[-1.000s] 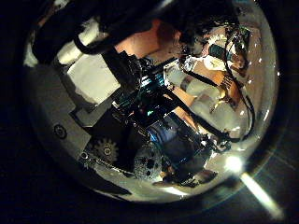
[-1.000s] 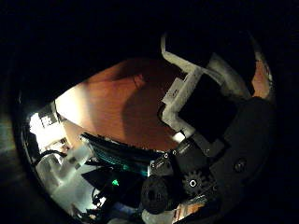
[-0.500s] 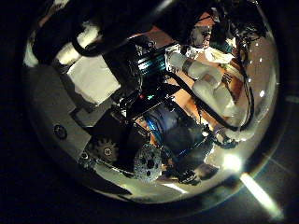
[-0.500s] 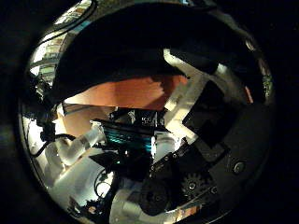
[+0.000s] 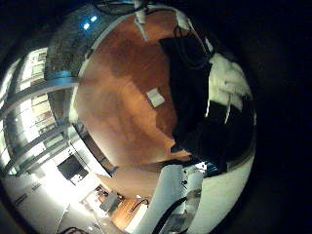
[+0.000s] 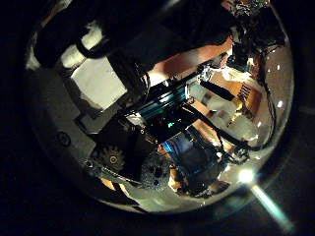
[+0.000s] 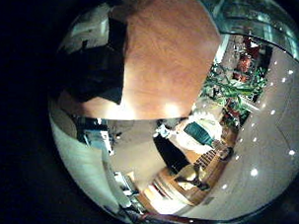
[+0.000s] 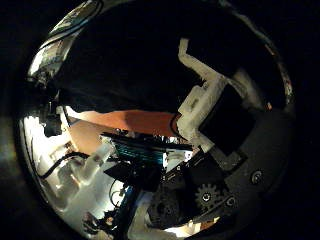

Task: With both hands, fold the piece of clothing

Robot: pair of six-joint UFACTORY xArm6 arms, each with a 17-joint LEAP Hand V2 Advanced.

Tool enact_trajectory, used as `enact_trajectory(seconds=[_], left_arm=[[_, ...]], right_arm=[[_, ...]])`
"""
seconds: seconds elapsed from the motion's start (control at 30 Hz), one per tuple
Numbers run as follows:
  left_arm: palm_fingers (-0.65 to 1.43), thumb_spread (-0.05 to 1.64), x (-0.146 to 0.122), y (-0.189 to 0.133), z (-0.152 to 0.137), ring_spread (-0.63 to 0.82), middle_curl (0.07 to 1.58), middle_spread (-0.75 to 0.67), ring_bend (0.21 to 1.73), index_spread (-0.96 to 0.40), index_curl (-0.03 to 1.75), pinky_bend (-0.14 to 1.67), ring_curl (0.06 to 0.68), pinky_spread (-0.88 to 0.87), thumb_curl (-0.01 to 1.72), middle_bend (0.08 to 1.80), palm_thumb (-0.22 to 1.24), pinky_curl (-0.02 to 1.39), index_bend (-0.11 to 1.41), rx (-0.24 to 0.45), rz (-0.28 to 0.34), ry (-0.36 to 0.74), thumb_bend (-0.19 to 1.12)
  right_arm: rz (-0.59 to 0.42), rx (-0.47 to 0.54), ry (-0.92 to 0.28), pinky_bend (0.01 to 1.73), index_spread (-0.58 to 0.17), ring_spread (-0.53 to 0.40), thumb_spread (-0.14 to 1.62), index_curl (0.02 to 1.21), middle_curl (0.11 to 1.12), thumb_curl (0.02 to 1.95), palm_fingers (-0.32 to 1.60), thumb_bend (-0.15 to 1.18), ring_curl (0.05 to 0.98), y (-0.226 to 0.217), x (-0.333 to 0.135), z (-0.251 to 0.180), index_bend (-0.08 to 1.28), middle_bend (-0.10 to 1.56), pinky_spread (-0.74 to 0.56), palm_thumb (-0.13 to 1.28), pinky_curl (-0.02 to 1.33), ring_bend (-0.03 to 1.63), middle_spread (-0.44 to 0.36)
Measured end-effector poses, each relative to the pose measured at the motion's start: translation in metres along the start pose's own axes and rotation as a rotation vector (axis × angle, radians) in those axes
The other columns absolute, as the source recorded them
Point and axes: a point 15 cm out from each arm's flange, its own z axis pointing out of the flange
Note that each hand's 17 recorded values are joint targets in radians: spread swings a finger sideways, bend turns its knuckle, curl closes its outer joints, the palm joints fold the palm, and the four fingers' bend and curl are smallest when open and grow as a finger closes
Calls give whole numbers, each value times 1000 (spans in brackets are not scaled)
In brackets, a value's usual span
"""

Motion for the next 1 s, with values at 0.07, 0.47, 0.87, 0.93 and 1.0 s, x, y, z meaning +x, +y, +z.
enact_trajectory(seconds=[0.07,0.47,0.87,0.93,1.0], left_arm=[[966,1053,-3,-16,10,-441,1191,-682,1362,-653,1525,1091,514,-603,587,809,738,696,190,-13,2,0,-32],[-98,1054,-43,-49,23,-135,940,-285,1006,-464,1231,697,417,-282,470,234,483,659,147,-2,-47,22,-53],[-143,1090,-52,-29,-17,358,532,339,785,-57,686,514,289,384,367,132,328,481,112,239,-100,80,-27],[-124,1092,-45,-16,-12,382,491,358,766,-34,628,500,280,415,360,139,327,462,121,241,-94,82,-25],[-104,1093,-35,-1,-2,399,453,370,752,-19,582,480,271,431,354,139,327,444,136,223,-83,83,-24]], right_arm=[[-1,-24,-1,1360,-357,-237,1375,952,844,432,955,-28,697,-21,-1,10,917,1226,-230,765,701,1387,-181],[84,53,-43,1177,-425,-259,1339,700,673,333,-19,-26,611,-78,39,-9,249,780,-291,585,624,1253,-204],[99,214,-87,780,-422,-123,1305,502,468,298,69,-6,393,-14,64,-59,208,462,197,507,404,834,-152],[74,215,-85,731,-425,-143,1303,487,461,304,133,-5,382,3,61,-51,201,465,201,531,377,839,-163],[47,210,-84,692,-429,-159,1300,479,457,308,174,-6,377,19,55,-37,201,468,189,546,360,833,-176]])
